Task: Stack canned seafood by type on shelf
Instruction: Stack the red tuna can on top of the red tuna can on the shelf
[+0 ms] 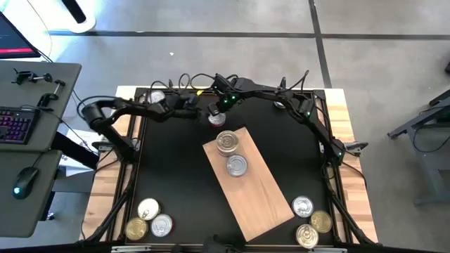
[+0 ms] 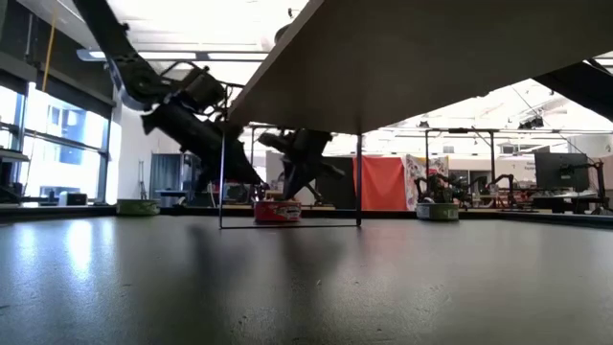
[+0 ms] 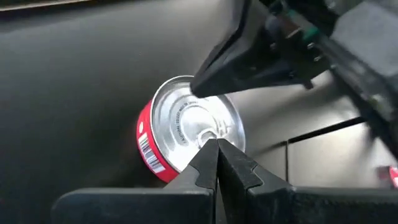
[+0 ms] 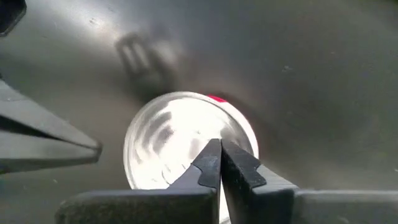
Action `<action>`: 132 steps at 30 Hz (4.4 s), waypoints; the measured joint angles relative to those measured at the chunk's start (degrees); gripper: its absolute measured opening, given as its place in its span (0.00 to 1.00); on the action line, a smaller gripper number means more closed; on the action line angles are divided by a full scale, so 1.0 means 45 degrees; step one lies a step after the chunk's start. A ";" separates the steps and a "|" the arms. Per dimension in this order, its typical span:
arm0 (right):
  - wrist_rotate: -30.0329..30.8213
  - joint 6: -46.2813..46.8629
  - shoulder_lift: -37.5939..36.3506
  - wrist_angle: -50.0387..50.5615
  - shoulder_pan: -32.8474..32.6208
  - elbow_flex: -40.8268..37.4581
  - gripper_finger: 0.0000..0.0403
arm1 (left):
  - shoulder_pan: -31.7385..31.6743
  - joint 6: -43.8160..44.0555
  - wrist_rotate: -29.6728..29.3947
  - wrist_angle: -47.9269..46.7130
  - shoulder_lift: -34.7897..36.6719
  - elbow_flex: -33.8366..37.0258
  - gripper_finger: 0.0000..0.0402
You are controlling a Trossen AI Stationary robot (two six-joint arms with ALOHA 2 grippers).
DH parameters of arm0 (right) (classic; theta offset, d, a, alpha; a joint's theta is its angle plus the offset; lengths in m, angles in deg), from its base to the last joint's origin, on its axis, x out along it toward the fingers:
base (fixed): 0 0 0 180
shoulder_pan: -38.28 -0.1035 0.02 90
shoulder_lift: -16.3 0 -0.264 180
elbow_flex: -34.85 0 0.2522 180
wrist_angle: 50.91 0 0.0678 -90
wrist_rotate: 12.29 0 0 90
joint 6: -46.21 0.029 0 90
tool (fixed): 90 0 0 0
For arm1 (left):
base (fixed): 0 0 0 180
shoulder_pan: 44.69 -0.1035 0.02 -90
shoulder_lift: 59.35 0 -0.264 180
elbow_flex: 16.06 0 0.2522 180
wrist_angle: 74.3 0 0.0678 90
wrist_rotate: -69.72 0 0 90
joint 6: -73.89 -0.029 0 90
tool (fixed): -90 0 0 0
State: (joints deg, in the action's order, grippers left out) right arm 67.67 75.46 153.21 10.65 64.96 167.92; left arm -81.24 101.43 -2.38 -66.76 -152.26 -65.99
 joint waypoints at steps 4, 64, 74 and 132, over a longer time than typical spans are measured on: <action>-0.0101 -0.0038 -0.0090 0.0196 0.0118 0.0010 0.00 | 0.0053 -0.0475 0.0106 0.0596 -0.1001 -0.0186 0.00; -0.0030 0.0962 -0.0685 0.1037 0.1463 -0.0110 0.00 | 0.0295 -0.2984 -0.0178 0.0976 -0.0979 -0.0164 0.00; -0.0694 0.0867 -0.0331 0.0582 0.1211 -0.0130 0.00 | 0.0295 -0.3281 -0.0419 0.1165 -0.1242 -0.0179 0.00; 0.4267 0.5858 -1.4178 -0.0227 -1.4178 -0.7370 0.00 | 0.1584 -0.0009 -0.1871 0.1324 0.4197 -0.0179 0.00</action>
State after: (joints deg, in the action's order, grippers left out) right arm 86.87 101.83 89.41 9.63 1.16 134.76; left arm -74.11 101.39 -10.80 -60.80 -133.37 -66.79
